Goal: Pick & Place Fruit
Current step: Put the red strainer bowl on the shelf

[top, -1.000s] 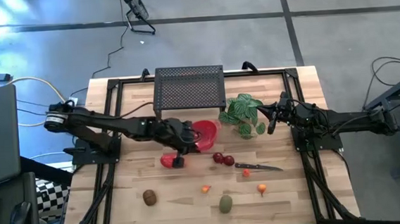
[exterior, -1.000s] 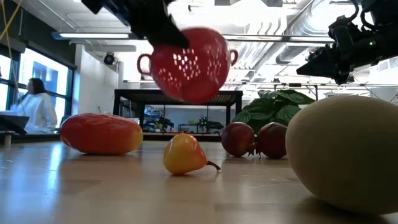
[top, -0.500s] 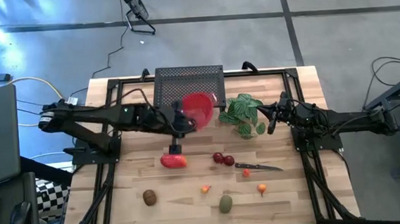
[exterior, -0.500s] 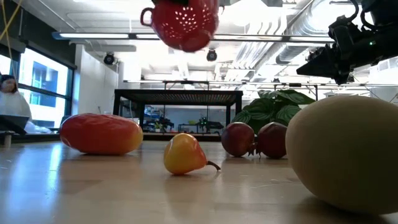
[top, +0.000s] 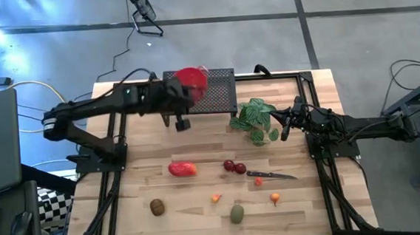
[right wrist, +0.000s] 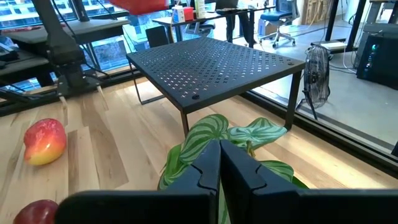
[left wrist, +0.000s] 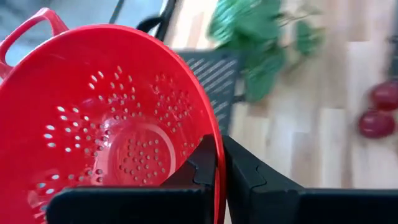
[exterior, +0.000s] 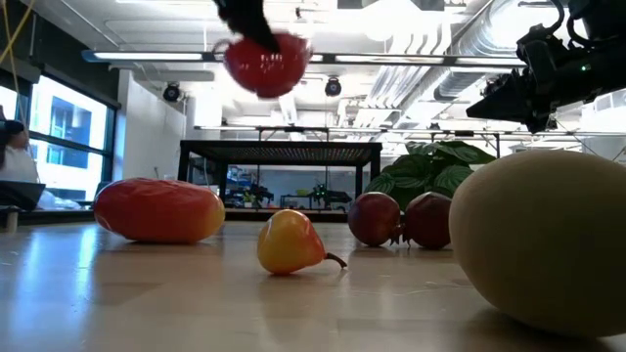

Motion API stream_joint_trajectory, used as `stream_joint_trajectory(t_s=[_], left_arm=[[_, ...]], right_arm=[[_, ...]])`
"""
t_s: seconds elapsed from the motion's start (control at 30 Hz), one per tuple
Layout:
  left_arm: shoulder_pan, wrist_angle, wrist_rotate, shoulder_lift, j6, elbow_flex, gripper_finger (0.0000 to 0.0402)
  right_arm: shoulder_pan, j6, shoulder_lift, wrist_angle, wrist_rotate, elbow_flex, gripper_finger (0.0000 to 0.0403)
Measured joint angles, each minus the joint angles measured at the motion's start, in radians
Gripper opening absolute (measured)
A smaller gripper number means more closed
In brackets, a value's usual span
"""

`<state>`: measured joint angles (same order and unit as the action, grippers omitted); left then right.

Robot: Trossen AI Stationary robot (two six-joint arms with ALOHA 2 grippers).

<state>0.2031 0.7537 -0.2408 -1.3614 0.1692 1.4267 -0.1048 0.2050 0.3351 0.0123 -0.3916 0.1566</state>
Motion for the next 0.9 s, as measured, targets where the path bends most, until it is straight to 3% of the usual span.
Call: stream_joint_trajectory(t_s=[0.4, 0.67, 0.9], left_arm=[[0.244, -0.022, 0.003, -0.029, -0.069, 0.0, 0.0008], [0.244, -0.025, 0.021, -0.108, -0.072, 0.0, 0.0008], [0.235, -0.029, -0.024, -0.162, -0.075, 0.001, 0.0008]], right_arm=[[0.0, 0.0, 0.0, 0.0, -0.003, 0.0, 0.0003], [0.0, 0.0, 0.0, 0.0, -0.003, 0.0, 0.0003], [0.0, 0.0, 0.0, 0.0, -0.003, 0.0, 0.0003]])
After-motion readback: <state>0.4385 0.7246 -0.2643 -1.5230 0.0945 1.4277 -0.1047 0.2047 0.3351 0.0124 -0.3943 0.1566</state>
